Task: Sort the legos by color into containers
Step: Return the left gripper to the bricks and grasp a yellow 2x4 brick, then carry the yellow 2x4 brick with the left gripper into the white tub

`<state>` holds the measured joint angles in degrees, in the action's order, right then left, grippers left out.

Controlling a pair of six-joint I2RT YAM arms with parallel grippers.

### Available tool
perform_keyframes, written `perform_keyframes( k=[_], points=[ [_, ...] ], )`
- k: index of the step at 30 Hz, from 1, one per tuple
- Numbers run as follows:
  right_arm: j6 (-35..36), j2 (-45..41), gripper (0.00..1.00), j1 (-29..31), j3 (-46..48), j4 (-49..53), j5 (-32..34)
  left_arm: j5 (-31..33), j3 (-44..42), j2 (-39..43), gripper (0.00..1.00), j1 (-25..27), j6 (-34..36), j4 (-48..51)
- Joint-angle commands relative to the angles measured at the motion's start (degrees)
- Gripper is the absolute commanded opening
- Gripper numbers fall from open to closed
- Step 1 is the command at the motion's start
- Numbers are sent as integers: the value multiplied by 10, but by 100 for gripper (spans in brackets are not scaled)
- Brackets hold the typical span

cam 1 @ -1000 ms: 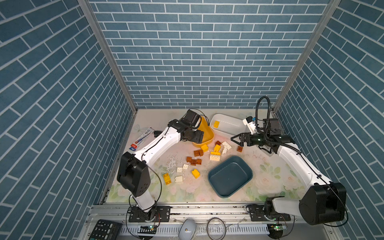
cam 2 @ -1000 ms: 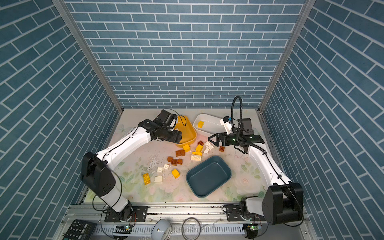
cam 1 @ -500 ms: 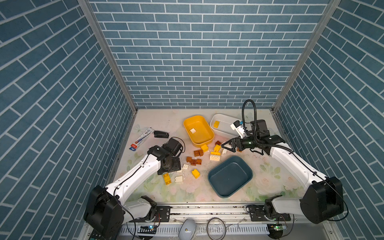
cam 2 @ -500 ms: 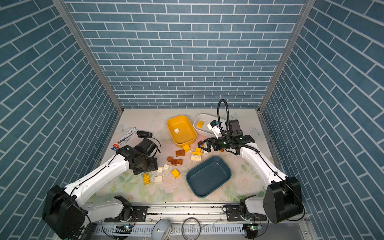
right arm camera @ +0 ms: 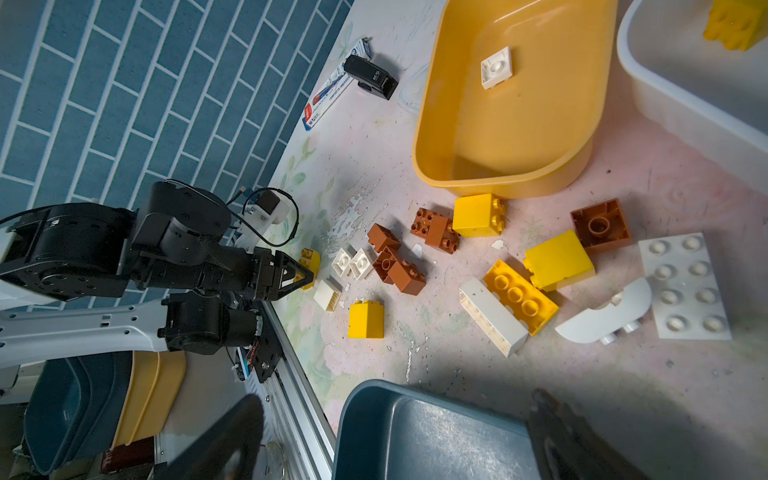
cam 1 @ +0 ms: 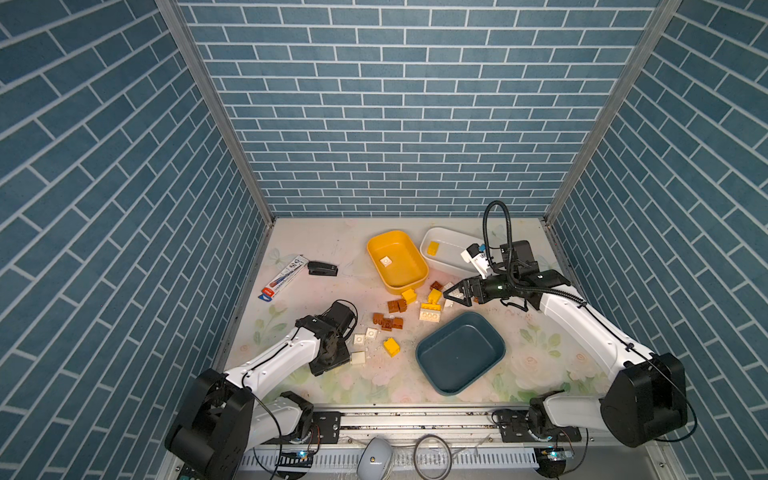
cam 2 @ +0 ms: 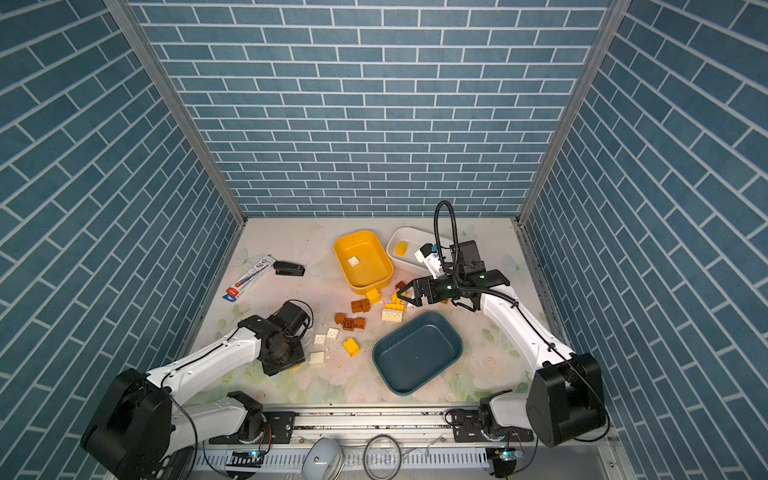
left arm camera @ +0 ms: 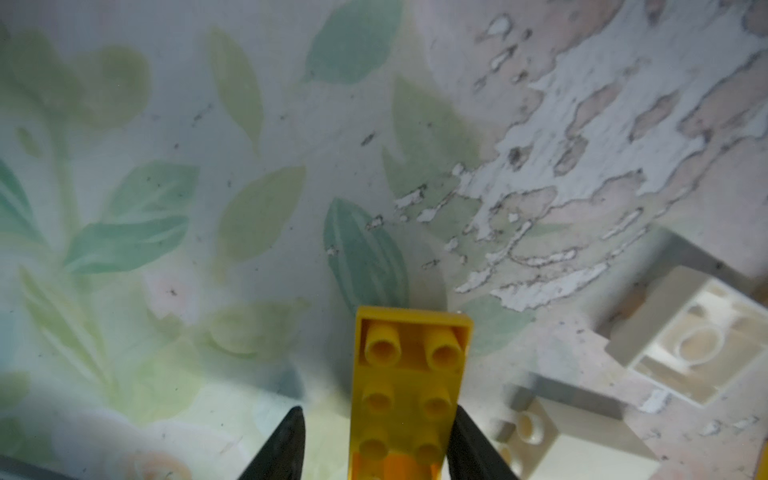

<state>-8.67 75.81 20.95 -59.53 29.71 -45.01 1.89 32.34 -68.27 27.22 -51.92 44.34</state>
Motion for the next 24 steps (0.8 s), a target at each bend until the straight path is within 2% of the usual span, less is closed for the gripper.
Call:
perform_keyframes(
  k=[1,5,7,11,16,19,24],
  points=[
    [20,-7,99,2,-23,30,7,-2,-12,-6,51,-4,6,-43],
    [24,-9,99,2,-27,43,13,-3,-13,-10,33,-7,15,-50],
    [29,-11,99,2,-30,50,17,-1,4,-7,28,-7,26,-37],
    [21,-4,99,-5,-42,54,-1,-3,82,-1,28,-7,60,-2],
    [11,7,99,-20,-47,35,-21,-24,218,-49,28,-4,114,15],
    [7,5,99,-35,-47,29,-25,-37,302,-95,28,12,147,13],
    [5,1,99,-65,-50,23,-11,-57,449,-216,28,42,207,-14]
  ],
)
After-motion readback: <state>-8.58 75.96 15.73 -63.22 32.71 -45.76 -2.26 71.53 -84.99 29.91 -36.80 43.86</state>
